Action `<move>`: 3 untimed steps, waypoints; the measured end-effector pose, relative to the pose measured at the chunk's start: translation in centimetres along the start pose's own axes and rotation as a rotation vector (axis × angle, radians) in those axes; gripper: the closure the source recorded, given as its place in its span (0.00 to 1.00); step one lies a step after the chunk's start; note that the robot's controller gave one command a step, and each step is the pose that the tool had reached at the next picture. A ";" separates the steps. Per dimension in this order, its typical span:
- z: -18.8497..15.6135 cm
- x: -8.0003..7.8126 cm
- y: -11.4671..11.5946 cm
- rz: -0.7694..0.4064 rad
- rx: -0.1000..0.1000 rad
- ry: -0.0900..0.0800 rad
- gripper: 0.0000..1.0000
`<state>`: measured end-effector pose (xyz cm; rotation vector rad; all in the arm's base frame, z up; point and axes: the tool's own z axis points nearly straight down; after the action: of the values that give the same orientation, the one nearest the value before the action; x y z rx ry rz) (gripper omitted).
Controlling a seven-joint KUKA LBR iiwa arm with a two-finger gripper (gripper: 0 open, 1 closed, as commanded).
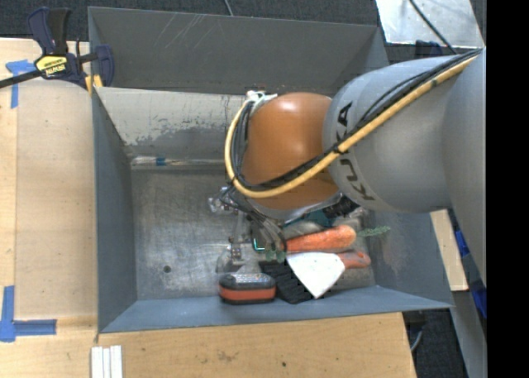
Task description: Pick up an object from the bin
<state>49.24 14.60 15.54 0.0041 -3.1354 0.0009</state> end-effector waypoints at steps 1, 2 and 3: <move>-0.4 -0.2 -0.1 0.002 -0.001 -0.008 0.00; 7.6 0.7 2.0 -0.072 -0.001 -0.005 1.00; 7.6 0.4 2.0 -0.071 -0.003 -0.014 0.00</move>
Offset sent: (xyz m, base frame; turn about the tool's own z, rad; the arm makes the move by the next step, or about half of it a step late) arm -0.0076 0.0200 -0.0779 -0.0724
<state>48.75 16.61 7.94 0.1152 -3.1478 -0.0043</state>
